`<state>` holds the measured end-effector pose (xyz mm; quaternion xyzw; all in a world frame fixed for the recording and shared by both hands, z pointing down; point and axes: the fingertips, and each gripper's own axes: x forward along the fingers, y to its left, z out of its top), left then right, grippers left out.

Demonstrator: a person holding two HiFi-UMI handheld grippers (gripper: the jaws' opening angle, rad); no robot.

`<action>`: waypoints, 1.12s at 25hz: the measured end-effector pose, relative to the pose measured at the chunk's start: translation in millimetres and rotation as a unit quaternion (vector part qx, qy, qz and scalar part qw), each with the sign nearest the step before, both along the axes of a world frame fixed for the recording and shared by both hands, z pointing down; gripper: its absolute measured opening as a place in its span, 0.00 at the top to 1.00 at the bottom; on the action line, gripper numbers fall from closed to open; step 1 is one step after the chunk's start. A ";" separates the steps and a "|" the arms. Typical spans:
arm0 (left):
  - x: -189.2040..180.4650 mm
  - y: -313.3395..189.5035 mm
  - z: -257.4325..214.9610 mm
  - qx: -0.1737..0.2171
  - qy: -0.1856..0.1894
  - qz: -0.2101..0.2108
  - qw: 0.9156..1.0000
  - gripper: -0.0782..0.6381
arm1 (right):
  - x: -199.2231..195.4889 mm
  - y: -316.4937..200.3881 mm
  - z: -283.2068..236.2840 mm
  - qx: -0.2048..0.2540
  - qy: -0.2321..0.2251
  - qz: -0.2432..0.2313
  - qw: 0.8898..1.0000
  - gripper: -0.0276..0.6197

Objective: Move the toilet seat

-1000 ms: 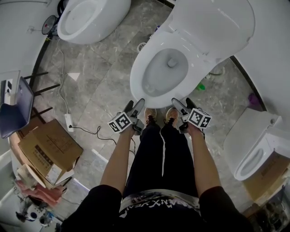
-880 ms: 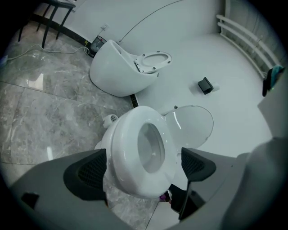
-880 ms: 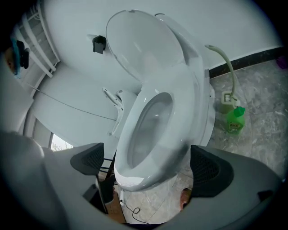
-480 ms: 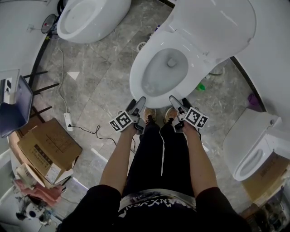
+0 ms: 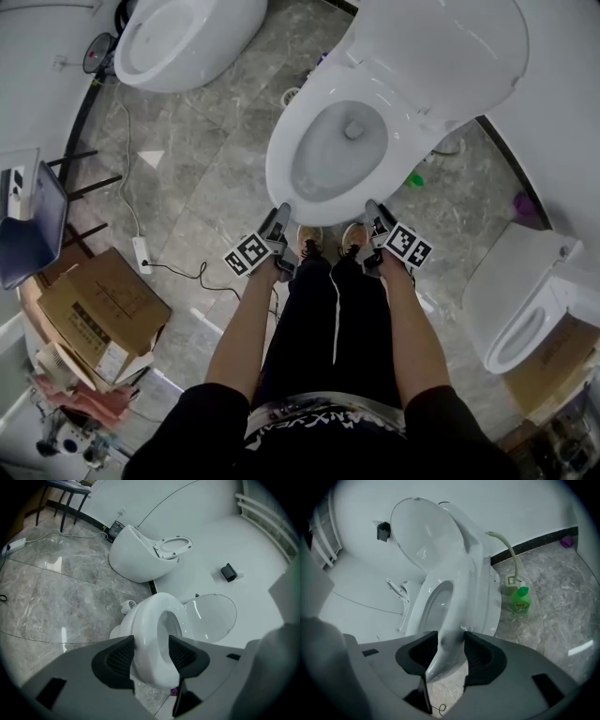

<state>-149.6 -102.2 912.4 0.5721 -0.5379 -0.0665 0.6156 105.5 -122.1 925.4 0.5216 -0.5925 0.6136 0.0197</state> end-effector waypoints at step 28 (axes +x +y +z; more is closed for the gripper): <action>-7.9 2.4 -55.3 0.042 0.055 0.002 0.998 0.75 | 8.4 -0.9 -41.4 -0.013 -0.079 0.079 0.994 0.80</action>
